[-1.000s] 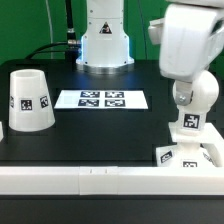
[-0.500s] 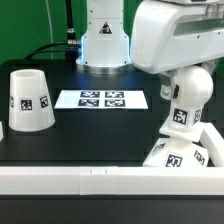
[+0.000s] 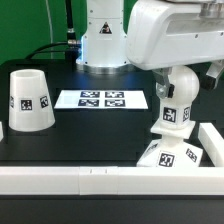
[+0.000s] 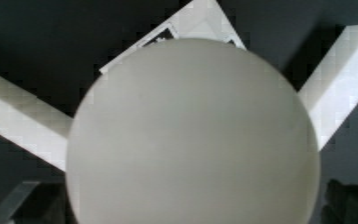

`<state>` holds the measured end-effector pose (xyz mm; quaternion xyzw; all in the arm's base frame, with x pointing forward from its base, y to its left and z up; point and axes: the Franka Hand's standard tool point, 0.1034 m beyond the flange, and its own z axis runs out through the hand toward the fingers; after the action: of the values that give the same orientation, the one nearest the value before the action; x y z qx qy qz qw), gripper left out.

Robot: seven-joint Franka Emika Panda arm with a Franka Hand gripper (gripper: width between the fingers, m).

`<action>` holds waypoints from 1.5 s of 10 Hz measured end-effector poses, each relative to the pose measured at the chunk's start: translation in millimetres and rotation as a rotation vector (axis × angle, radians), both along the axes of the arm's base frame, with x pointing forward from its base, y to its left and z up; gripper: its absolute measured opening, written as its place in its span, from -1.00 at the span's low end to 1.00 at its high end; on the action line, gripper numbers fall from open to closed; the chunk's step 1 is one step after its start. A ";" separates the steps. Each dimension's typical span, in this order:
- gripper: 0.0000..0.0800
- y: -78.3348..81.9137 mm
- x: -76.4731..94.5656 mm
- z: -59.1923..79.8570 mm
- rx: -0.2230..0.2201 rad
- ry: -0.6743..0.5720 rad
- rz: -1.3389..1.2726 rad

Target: Assemble lamp

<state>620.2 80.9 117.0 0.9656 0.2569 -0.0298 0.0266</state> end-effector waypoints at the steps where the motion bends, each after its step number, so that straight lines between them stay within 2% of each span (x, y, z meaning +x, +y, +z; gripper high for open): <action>1: 0.74 0.0 -0.1 -0.3 0.000 0.000 0.000; 2: 0.74 0.4 -1.7 2.3 -0.001 0.003 0.001; 3: 0.75 -2.8 -11.9 18.6 -0.002 0.021 0.012; 4: 0.75 -12.1 -25.1 41.9 0.001 0.032 0.020; 5: 0.75 -25.9 -37.5 54.5 0.004 0.030 0.031; 6: 0.75 -42.0 -48.8 59.1 0.005 0.033 0.069; 7: 0.75 -60.3 -60.8 61.0 0.004 0.038 0.068; 9: 0.75 -52.5 -58.0 57.5 0.004 0.039 0.055; 13: 0.75 -55.0 -59.6 57.4 0.009 0.041 0.046; 14: 0.75 -72.5 -75.8 55.0 0.060 0.055 -0.020; 15: 0.75 -106.5 -99.9 49.0 0.114 0.077 -0.092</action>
Offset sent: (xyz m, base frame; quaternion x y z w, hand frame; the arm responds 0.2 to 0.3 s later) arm -0.0648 -0.0205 0.0717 0.0555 -0.0621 -0.0180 0.9964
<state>520.2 -25.7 166.0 0.9745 0.2143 -0.0536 -0.0400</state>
